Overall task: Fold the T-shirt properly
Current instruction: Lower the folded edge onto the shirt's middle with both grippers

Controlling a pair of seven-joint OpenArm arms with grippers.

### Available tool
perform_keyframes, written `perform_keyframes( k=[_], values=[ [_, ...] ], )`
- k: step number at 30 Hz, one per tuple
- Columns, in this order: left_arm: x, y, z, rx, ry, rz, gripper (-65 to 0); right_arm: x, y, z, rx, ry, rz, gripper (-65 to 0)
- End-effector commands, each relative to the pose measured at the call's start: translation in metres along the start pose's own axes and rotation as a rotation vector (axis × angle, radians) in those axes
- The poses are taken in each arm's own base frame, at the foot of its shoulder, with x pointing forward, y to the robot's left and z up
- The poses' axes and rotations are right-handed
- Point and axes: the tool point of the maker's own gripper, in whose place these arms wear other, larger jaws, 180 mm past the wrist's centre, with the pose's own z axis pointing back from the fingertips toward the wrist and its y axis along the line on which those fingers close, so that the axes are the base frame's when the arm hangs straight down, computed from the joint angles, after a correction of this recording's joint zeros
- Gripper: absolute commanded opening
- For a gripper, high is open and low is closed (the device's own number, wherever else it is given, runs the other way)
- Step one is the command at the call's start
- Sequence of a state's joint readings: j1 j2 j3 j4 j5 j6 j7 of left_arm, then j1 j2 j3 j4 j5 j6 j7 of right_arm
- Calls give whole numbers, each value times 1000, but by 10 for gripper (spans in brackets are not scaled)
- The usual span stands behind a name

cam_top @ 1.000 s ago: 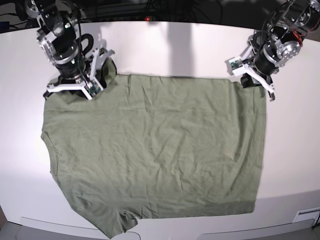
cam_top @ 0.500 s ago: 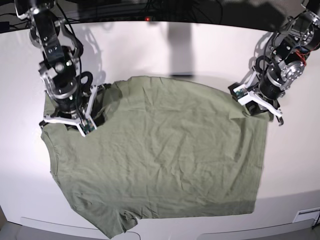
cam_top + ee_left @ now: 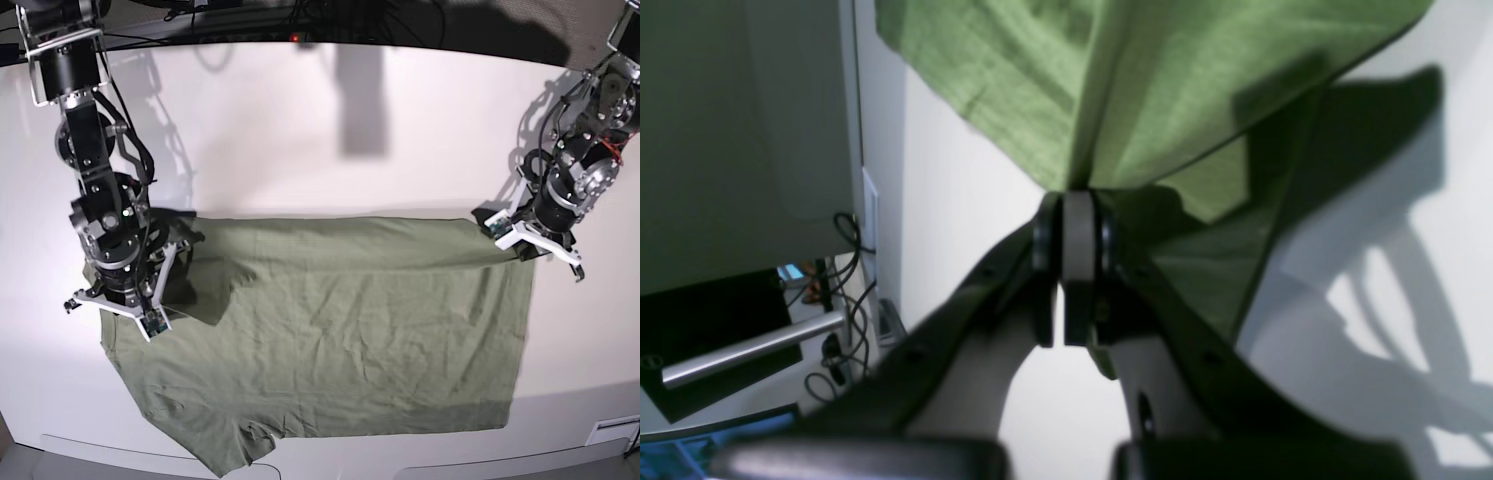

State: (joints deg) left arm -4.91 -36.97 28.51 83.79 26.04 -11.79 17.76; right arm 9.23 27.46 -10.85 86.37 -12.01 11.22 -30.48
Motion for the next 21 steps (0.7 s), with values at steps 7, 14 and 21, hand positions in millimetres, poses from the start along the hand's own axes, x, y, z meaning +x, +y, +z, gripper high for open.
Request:
perform_keyframes(
  k=[7,14,21],
  values=[
    [37,30,-7,67,-127,84,-650,23,-30,-9,-56,-59,-15,-650],
    [55,37,-27,80,-157,146,-650,36,-39,-15,-47,-79,-39,-650],
    [44,43,-48,79,-114,175,-650,57,-55,-16,-70,-118,-41,-650]
  ],
)
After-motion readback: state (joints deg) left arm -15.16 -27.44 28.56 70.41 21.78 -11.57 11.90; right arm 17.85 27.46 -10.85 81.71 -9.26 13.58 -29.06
